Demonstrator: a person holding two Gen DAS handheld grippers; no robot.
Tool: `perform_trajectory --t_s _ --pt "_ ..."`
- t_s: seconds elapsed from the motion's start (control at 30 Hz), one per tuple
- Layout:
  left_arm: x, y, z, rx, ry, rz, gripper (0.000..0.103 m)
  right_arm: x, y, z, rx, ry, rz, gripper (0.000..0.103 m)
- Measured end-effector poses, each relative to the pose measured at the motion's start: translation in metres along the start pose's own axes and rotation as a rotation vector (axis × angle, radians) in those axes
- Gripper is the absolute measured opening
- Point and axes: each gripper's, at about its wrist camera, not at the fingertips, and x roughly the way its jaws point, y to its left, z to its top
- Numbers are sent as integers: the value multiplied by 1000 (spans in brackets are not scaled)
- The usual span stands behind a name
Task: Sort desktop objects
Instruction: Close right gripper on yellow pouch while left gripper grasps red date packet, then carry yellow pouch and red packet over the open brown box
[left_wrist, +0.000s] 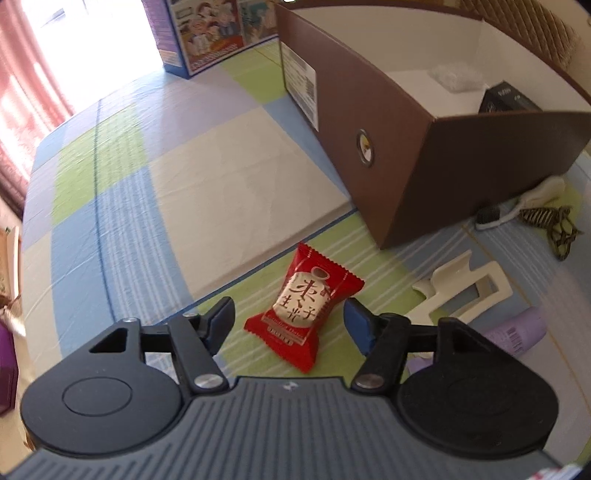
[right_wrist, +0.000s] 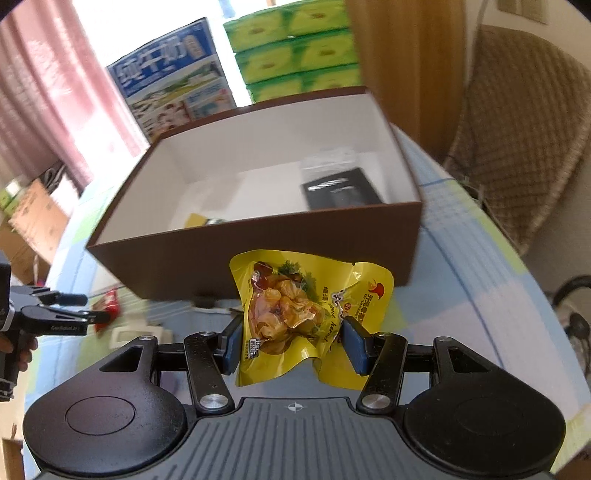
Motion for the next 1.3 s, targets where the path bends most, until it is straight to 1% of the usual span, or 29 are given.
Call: perform_trajectory --t_s 0.03,0.1,0.17,0.27,0.37,0.5,0.63,0.73,0.83,1.0,1.17,1.3 --pt "3 0 1 3 4 -5 59 -1 -3 0 7 -1 -11 52" --pt "6 0 2 3 10 -15 53 -3 -9 0 21 -5 -33 52" --pt "8 -1 3 5 16 -27 40 -6 -15 -1 32 -8 -51 52" --pt "9 -3 2 4 21 -41 28 -8 -22 -2 45 -7 -78 52" --pt "7 -3 0 -9 19 -51 25 -9 -28 -3 53 -8 -91 52" --pt "0 -3 -5 -26 25 -54 25 -13 -31 -5 52 -16 -96 52" --pt "-14 -2 -9 -40 23 -36 25 -17 -32 -5 40 -25 -93 52" --pt "-27 -1 -9 -53 4 -28 24 -19 -31 -3 24 -32 -85 52" --pt "-45 -2 -7 -66 -34 -21 24 -23 -28 0 5 -43 -69 52" --pt "-79 -8 2 -101 -112 -44 24 -31 -22 9 -41 -69 -32 52" --pt "-107 -23 15 -90 -178 -60 24 -36 -11 22 -110 -94 14 52" --pt "-120 -33 31 -71 -218 -72 25 -36 1 33 -178 -112 54 52"
